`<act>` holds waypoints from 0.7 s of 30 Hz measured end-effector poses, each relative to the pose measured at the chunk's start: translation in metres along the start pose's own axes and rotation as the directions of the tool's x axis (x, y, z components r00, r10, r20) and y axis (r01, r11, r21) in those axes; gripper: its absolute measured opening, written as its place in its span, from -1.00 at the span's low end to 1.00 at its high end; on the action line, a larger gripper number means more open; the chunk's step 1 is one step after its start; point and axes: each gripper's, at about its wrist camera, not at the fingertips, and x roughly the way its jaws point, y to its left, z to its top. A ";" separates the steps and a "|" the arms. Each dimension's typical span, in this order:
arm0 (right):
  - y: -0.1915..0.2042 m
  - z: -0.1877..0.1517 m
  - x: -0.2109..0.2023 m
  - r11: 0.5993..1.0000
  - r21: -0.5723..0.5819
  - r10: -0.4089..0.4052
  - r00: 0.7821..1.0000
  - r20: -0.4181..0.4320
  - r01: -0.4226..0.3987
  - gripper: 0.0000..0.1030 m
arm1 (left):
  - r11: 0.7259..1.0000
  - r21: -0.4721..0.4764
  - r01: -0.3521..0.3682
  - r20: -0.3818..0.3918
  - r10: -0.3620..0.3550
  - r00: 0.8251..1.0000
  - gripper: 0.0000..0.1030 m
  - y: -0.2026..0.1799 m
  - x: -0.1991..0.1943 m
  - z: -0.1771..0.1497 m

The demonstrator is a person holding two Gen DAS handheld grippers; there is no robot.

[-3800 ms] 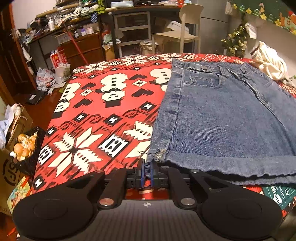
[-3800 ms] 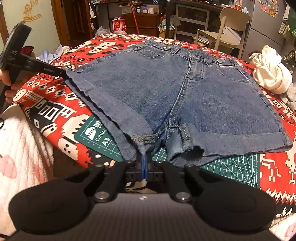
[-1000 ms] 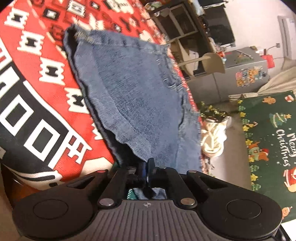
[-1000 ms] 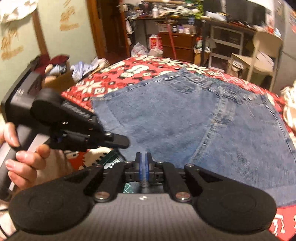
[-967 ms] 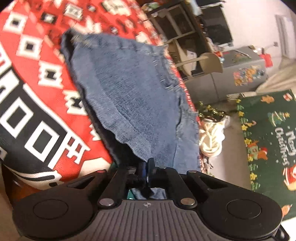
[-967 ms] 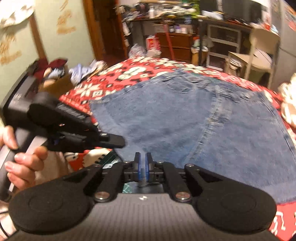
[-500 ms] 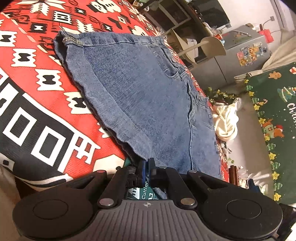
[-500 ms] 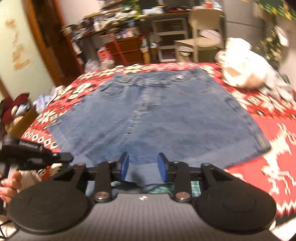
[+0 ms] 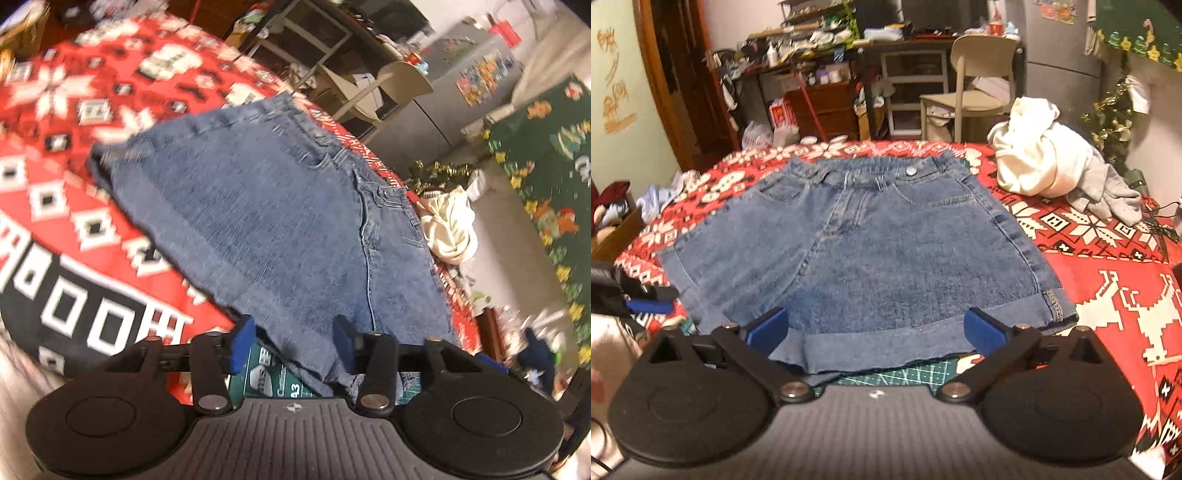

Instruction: Fold clothes

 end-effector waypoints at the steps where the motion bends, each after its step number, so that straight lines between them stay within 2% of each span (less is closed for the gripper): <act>1: -0.001 0.002 0.005 0.999 0.010 -0.036 0.999 -0.022 0.036 0.99 | 0.999 0.038 -0.026 0.012 0.025 1.000 0.08 -0.007 0.000 0.002; 3: -0.005 0.007 0.012 0.994 0.034 -0.101 0.994 -0.049 0.102 0.99 | 0.989 0.113 -0.100 0.038 0.096 0.995 0.18 -0.021 0.004 0.004; 5: -0.009 0.010 0.016 0.994 0.051 -0.099 0.994 -0.054 0.102 0.99 | 0.967 0.177 -0.183 0.065 0.175 0.983 0.24 -0.035 0.012 0.006; 6: -0.011 0.011 0.017 0.995 0.060 -0.075 0.996 -0.054 0.078 0.99 | 0.952 0.208 -0.226 0.079 0.214 0.974 0.24 -0.042 0.015 0.006; 8: -0.016 0.015 0.018 0.996 0.079 -0.031 0.998 -0.053 0.035 0.99 | 0.908 0.246 -0.339 0.089 0.327 0.941 0.25 -0.047 0.025 0.006; 10: -0.022 0.018 0.020 0.995 0.095 0.001 0.998 -0.056 0.004 0.99 | 0.882 0.287 -0.373 0.091 0.363 0.927 0.28 -0.053 0.036 0.004; 12: -0.021 0.022 0.024 0.996 0.068 -0.046 0.997 -0.054 0.050 0.99 | 0.854 0.326 -0.405 0.094 0.397 0.913 0.30 -0.060 0.047 0.003; 15: -0.012 0.023 0.035 0.988 -0.021 -0.154 0.986 -0.060 0.153 0.99 | 0.855 0.351 -0.383 0.081 0.379 0.922 0.40 -0.060 0.055 0.000; 18: -0.005 0.024 0.052 0.976 -0.080 -0.210 0.971 -0.116 0.202 0.99 | 0.859 0.363 -0.361 0.038 0.373 0.927 0.40 -0.062 0.068 0.001; 19: -0.003 0.025 0.058 0.974 -0.094 -0.220 0.966 -0.137 0.208 0.99 | 0.856 0.373 -0.359 0.024 0.378 0.925 0.40 -0.062 0.072 0.003; 21: 0.000 0.024 0.065 0.973 -0.125 -0.212 0.967 -0.139 0.195 0.99 | 0.830 0.411 -0.377 0.045 0.394 0.918 0.40 -0.064 0.078 0.002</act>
